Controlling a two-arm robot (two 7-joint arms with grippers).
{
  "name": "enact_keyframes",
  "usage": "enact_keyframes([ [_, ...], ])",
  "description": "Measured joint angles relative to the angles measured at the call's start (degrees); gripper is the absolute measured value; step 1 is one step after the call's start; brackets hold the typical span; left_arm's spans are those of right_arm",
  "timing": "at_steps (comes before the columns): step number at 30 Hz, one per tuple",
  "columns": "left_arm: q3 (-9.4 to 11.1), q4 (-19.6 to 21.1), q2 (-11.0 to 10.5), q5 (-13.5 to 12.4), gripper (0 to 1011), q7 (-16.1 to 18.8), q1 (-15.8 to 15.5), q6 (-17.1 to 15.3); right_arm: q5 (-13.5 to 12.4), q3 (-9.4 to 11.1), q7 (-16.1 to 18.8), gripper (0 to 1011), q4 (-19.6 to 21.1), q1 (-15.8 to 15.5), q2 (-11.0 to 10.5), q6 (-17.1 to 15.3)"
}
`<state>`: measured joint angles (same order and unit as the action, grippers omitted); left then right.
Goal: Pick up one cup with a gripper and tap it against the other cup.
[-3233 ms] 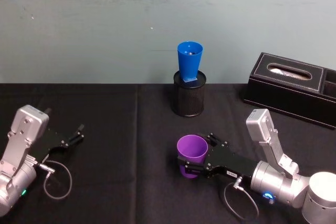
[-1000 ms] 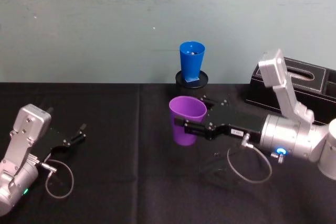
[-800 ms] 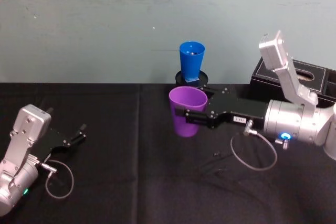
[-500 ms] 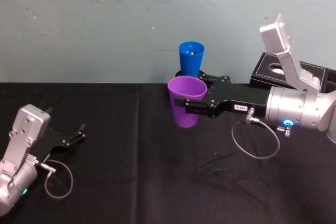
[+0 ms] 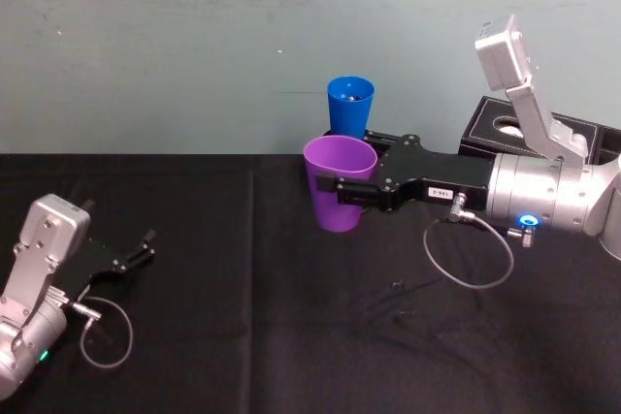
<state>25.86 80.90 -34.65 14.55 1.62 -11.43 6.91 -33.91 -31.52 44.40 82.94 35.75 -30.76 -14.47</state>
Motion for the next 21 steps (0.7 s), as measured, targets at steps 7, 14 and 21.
enact_keyframes([
  [7,0.00,0.00,0.00,0.00,1004,0.00,0.00,0.00,0.06,0.03,0.00,724,-0.06,0.03,0.03,0.00],
  [14,0.00,0.00,0.00,0.00,1005,0.00,0.00,0.00,0.10,0.06,0.00,724,-0.09,0.05,0.06,0.00],
  [21,0.00,0.00,0.00,0.00,1005,0.00,0.00,0.00,0.12,0.10,0.00,724,-0.13,0.05,0.06,0.02],
])
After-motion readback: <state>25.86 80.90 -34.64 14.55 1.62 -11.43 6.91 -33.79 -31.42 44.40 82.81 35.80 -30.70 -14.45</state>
